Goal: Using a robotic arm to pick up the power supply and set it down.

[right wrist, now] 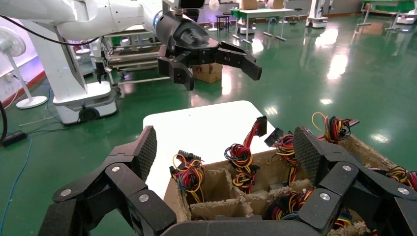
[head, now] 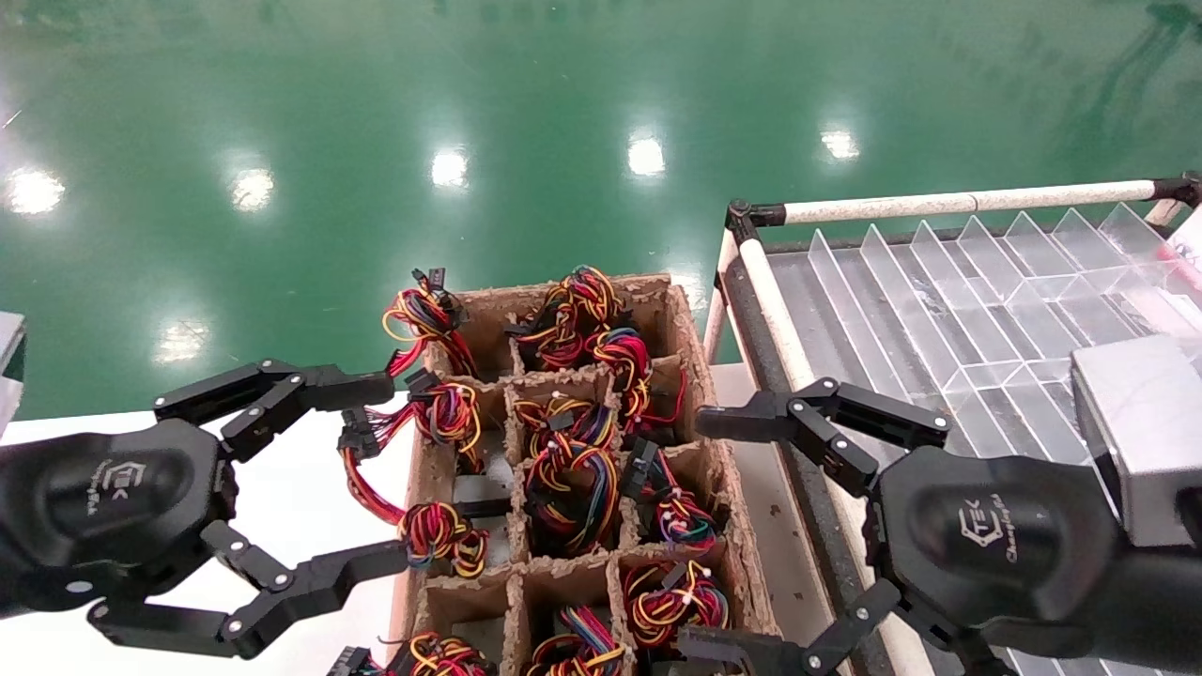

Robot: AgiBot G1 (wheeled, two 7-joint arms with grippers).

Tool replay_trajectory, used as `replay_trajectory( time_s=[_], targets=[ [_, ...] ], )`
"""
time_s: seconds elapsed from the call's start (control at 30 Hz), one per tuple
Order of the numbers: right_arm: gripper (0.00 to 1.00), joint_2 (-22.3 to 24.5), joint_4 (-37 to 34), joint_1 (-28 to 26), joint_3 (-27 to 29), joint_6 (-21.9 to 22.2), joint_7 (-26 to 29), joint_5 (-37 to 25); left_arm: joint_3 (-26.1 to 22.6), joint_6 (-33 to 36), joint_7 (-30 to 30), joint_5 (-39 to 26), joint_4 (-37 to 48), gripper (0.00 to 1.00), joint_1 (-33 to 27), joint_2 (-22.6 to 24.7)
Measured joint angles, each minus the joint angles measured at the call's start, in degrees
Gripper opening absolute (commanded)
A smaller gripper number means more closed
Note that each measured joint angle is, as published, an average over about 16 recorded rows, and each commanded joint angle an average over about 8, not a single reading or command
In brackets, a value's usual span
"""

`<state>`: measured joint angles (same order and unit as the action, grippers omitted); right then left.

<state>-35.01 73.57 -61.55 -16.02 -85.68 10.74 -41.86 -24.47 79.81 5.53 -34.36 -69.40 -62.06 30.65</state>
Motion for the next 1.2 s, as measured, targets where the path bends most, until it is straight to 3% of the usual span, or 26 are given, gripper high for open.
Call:
replay_trajectory(
  time_s=[0.87, 0.9, 1.13, 1.2],
  targets=[
    [1.00, 0.0, 0.0, 0.0, 0.0, 0.0, 0.0, 0.0, 0.0, 0.0, 0.0, 0.0, 0.0, 0.99, 0.0, 0.0],
    [1.00, 0.0, 0.0, 0.0, 0.0, 0.0, 0.0, 0.0, 0.0, 0.0, 0.0, 0.0, 0.0, 0.90, 0.0, 0.0],
    [1.00, 0.0, 0.0, 0.0, 0.0, 0.0, 0.0, 0.0, 0.0, 0.0, 0.0, 0.0, 0.0, 0.04, 0.0, 0.0],
    [1.00, 0.0, 0.0, 0.0, 0.0, 0.0, 0.0, 0.0, 0.0, 0.0, 0.0, 0.0, 0.0, 0.00, 0.0, 0.0]
  ],
)
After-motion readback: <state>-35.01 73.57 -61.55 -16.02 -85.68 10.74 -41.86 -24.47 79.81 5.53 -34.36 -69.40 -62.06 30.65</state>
